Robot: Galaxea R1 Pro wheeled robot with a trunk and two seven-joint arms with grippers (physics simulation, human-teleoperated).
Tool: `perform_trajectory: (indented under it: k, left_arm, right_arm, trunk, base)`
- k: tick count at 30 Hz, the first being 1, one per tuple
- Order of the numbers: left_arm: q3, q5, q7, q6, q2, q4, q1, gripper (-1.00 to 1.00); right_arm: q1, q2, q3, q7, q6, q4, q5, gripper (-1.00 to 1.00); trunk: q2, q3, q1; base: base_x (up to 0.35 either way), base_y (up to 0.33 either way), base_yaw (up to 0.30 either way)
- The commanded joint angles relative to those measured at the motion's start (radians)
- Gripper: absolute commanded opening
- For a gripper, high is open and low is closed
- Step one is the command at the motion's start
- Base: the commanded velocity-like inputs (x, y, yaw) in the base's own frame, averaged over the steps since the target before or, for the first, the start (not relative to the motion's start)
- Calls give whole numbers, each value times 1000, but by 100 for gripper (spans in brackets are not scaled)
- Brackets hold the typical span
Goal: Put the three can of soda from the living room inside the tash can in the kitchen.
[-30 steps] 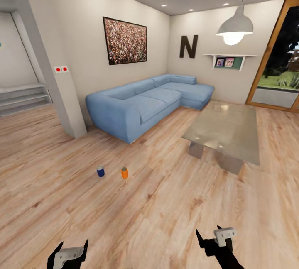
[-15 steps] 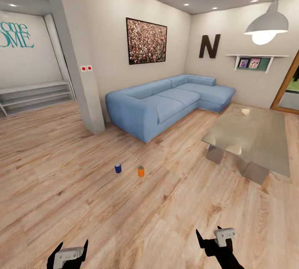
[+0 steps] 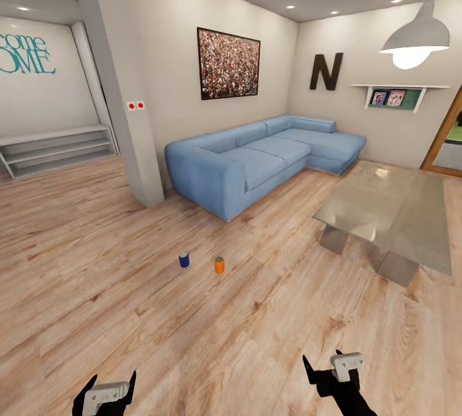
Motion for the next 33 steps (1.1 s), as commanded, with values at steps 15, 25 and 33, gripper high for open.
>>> perform_trajectory:
  k: [15,25,33]
  left_arm:
    - [0,0,0,0,0,0,0,100]
    - [0,-1,1,0,0,5,0,100]
    - [0,3,2,-1,-1,34,0,100]
  right_arm:
    - [0,0,-1,1,-1,0,-4,100]
    - [0,0,-4,1,-3,0,-9,100]
    - [0,0,-6,1,-3,0,-10,100]
  trunk:
    - [0,0,0]
    - [0,0,0]
    - [0,2,0]
  base:
    - [0,0,-115]
    - [0,0,-47]
    - [0,0,-214]
